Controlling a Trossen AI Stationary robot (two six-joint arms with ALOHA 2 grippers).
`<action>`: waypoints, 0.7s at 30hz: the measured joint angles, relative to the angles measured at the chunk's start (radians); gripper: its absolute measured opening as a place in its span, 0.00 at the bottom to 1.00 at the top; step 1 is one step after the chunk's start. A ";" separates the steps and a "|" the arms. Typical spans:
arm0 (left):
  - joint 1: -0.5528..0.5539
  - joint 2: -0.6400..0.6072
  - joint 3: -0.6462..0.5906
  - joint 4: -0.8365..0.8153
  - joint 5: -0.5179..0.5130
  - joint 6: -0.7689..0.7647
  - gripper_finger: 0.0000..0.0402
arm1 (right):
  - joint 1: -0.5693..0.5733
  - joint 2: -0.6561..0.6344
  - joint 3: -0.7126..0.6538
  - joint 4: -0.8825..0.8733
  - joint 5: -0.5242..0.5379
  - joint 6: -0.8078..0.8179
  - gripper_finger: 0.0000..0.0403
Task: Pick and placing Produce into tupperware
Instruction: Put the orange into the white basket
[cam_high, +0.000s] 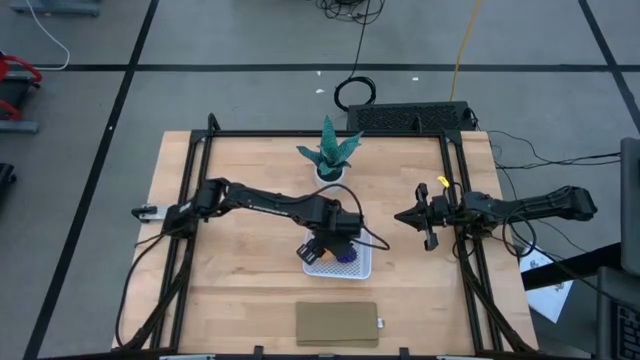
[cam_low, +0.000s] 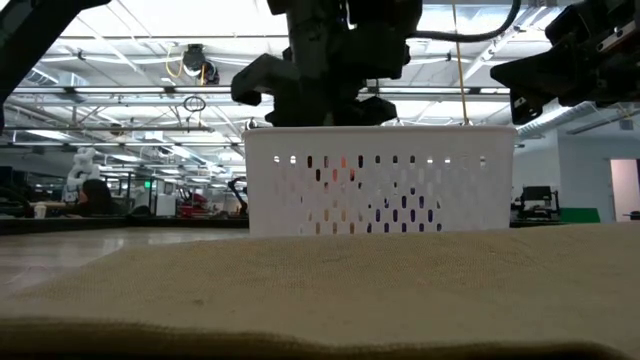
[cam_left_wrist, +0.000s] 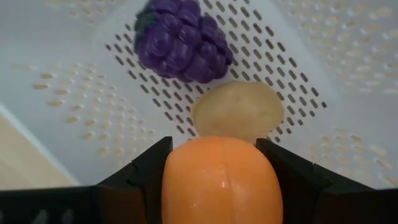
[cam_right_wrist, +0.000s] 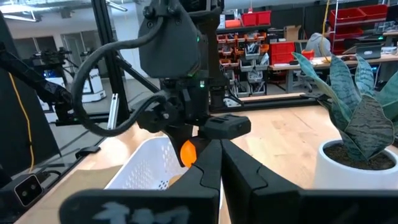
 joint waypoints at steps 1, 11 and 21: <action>0.000 0.002 0.000 -0.003 0.000 0.000 0.53 | 0.000 0.000 0.000 0.000 0.000 0.004 0.00; 0.000 0.012 -0.001 -0.003 0.001 0.003 0.53 | 0.000 0.000 0.000 0.000 0.000 0.006 0.00; -0.002 0.012 -0.025 0.004 0.000 0.023 0.53 | 0.000 0.000 0.000 0.000 0.000 0.007 0.00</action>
